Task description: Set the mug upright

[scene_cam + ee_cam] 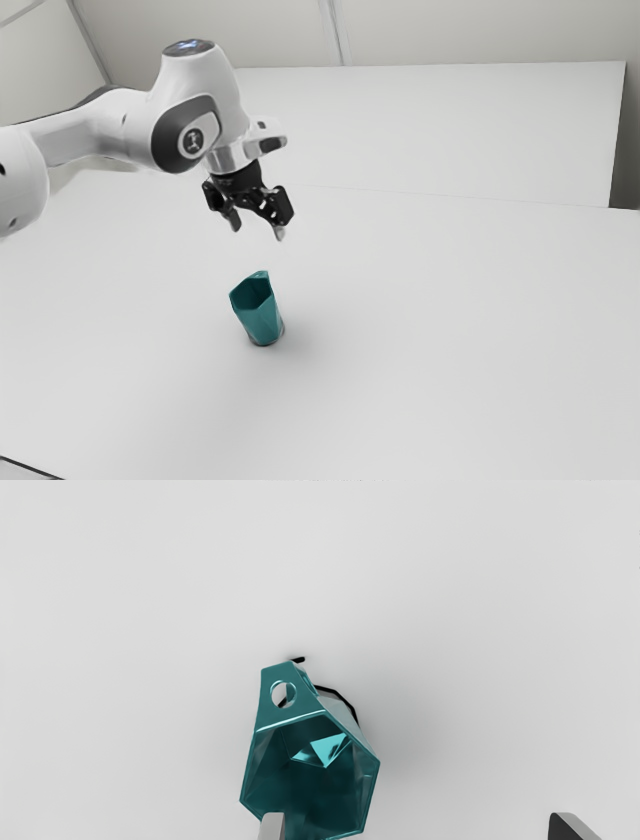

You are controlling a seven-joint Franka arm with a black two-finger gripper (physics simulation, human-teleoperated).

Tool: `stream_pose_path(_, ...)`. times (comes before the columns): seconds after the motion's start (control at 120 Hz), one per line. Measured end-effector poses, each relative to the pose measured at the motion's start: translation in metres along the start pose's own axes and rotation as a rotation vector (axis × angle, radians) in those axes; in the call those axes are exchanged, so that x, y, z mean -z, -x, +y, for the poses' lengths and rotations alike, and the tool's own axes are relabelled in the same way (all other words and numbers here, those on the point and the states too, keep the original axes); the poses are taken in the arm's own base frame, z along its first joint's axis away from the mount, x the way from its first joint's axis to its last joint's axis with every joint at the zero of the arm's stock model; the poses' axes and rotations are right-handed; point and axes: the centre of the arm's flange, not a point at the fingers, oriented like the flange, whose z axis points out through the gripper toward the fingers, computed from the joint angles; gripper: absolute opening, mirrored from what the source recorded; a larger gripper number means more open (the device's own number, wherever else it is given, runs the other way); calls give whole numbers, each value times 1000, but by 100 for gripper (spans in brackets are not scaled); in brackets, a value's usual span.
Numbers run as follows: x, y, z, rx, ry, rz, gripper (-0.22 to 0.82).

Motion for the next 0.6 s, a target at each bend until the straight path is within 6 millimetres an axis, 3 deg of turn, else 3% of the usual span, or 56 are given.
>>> stream_pose_path(0.6,122,-22,-26,61,10,-22,58)
